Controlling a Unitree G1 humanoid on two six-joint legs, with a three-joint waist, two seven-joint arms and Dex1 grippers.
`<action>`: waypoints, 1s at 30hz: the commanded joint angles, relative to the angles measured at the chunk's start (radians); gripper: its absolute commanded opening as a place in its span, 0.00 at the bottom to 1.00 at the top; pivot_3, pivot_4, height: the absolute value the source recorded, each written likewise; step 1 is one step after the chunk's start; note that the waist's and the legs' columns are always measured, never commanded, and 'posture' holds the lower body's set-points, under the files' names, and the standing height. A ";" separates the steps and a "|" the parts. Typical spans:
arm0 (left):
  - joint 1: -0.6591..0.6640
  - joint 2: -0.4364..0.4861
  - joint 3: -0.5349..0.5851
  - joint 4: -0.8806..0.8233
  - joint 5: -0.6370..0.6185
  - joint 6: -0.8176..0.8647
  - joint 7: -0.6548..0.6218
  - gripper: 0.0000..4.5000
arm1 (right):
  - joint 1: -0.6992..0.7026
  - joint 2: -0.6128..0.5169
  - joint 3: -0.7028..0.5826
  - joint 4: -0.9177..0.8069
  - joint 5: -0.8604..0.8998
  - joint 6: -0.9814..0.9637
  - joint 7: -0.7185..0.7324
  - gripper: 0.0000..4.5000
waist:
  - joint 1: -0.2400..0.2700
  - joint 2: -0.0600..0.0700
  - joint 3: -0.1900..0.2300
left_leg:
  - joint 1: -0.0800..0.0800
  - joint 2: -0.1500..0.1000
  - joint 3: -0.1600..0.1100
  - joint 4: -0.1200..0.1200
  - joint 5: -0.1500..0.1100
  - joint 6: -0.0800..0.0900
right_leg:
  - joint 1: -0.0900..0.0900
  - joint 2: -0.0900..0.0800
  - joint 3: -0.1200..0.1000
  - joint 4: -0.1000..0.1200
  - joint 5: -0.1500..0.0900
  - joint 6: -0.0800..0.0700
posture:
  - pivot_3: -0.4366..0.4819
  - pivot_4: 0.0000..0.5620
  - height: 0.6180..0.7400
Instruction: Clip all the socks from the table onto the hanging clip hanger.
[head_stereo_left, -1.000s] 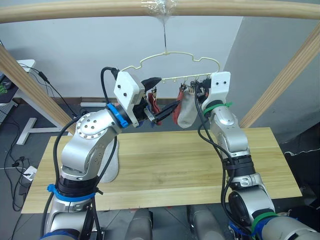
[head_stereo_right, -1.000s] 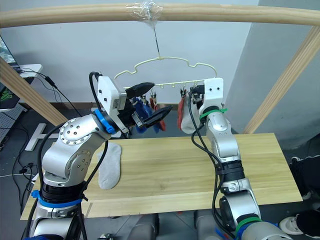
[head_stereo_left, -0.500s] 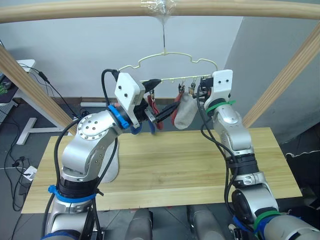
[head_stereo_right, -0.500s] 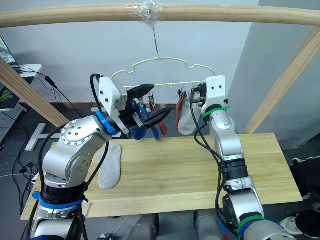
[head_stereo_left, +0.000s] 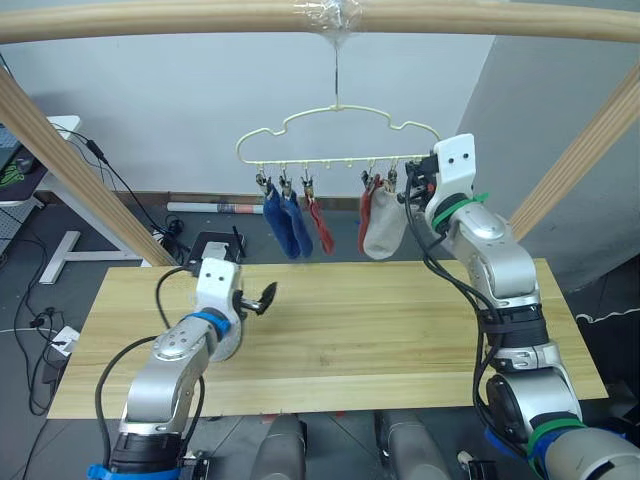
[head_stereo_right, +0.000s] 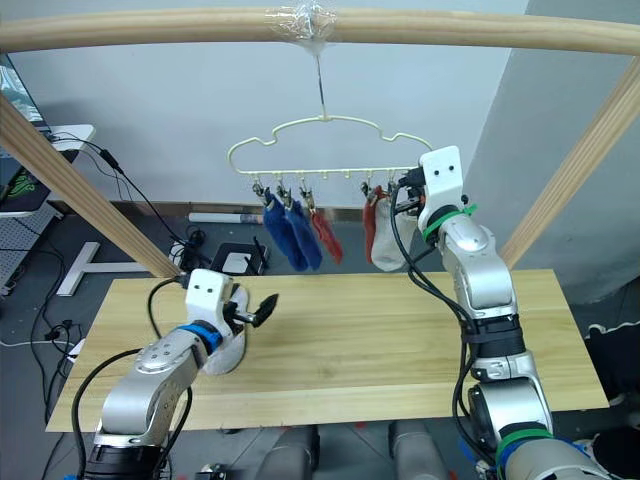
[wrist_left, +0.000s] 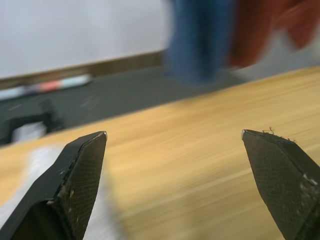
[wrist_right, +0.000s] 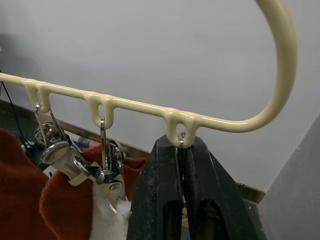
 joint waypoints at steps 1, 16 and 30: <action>-0.037 -0.016 0.043 0.154 0.040 -0.069 0.060 1.00 | 0.011 -0.012 -0.020 -0.065 0.009 0.035 -0.004 0.00 | 0.001 0.000 0.000 | 0.000 0.000 0.000 0.000 0.000 0.000 | 0.000 0.000 0.000 0.000 0.000 0.000 | 0.55 0.45 1.00; -0.218 0.002 0.072 0.575 0.052 -0.273 -0.032 1.00 | 0.036 -0.021 -0.019 -0.138 0.005 0.105 -0.008 0.00 | 0.001 0.000 0.000 | 0.000 0.000 0.000 0.000 0.000 0.000 | 0.000 0.000 -0.001 0.000 0.001 -0.001 | 0.52 0.43 1.00; -0.185 0.000 0.024 0.614 0.080 -0.223 -0.108 0.49 | 0.048 -0.035 -0.028 -0.148 0.004 0.127 -0.008 0.00 | 0.000 0.000 0.000 | 0.003 0.000 0.000 0.000 0.000 0.000 | 0.004 0.000 -0.001 0.000 0.000 0.001 | 0.50 0.44 1.00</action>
